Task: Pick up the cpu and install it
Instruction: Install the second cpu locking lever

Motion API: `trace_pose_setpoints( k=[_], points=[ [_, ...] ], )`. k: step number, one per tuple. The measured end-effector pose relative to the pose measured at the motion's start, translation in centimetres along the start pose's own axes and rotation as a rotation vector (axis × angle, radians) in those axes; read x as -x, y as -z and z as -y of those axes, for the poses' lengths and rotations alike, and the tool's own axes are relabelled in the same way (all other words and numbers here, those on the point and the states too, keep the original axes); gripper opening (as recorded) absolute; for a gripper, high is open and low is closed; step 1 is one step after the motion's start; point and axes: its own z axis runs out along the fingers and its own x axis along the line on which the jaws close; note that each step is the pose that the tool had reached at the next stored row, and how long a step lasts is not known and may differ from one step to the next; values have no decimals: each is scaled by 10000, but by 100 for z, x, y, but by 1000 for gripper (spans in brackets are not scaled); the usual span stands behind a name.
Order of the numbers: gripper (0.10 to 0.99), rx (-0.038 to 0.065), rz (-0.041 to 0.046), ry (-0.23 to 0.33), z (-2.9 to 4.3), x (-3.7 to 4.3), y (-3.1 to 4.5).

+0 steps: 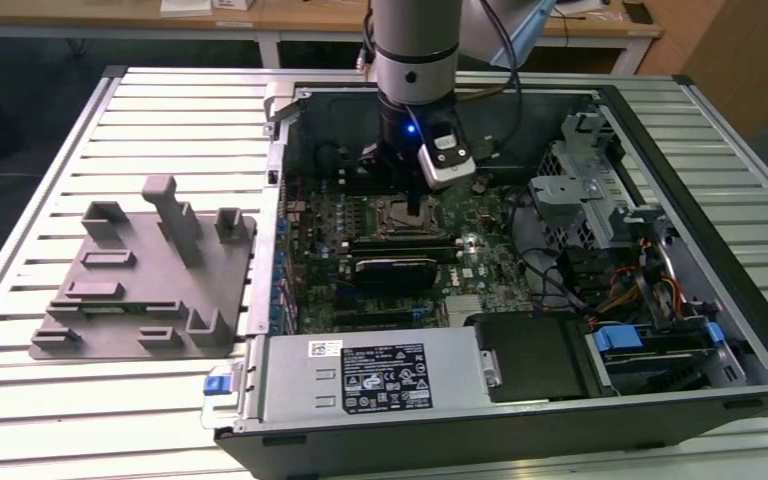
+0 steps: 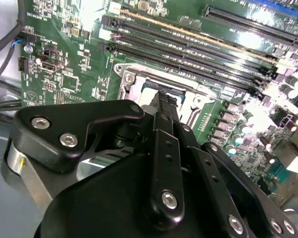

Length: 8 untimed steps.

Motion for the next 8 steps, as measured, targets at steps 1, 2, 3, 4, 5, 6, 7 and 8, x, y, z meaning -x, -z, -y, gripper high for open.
trace_pose_setpoints(
  k=[1, 2, 3, 4, 5, 6, 7, 8],
  points=[
    [106, 5, -1, -1, 15, 4, 1],
    [106, 18, -4, -2, 34, 9, 0],
    [106, 31, -8, -4, 52, 13, 0],
    [106, 53, -13, -5, 70, 18, 0],
    [106, 74, -19, -7, 89, 23, 0],
    [106, 93, -23, -9, 108, 27, 0],
    [106, 111, -28, -11, 125, 31, -1],
    [106, 127, -32, -10, 141, 35, -2]
  ],
)
